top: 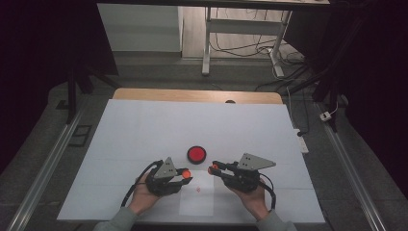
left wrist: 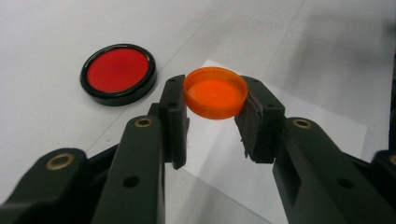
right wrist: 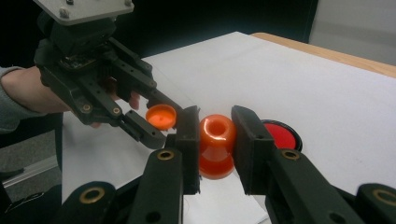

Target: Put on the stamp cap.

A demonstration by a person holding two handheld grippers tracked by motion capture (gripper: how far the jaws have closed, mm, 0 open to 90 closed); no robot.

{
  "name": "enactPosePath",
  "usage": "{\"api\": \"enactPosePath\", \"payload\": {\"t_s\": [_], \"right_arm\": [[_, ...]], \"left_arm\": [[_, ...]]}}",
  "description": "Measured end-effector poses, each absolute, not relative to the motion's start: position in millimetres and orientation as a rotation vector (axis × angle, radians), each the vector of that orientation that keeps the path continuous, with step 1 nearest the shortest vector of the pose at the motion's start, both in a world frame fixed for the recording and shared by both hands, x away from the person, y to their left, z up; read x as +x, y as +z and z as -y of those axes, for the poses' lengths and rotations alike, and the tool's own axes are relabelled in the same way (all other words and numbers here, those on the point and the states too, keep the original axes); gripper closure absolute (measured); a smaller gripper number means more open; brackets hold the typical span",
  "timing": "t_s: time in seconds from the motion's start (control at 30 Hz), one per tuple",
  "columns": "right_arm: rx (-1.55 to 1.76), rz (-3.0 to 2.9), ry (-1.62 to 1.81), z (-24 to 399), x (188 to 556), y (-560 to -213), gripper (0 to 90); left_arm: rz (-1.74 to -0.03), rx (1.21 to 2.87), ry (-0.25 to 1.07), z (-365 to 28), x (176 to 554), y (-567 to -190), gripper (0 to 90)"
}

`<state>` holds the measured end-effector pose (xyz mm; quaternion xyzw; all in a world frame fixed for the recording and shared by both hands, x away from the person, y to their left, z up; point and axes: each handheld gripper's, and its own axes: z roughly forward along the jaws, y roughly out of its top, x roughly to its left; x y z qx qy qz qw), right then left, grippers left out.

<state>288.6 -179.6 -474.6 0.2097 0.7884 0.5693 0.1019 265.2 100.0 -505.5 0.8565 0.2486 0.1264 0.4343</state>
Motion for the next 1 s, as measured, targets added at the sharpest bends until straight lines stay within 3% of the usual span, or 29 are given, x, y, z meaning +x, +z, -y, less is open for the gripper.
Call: {"api": "enactPosePath", "payload": {"t_s": [1.0], "right_arm": [[0.612,-2.339,1.681,176.9,288.3,-476.0,72.2]], "left_arm": [[-0.549,2.172,0.27,-65.5,268.6,-509.9,64.2]]}}
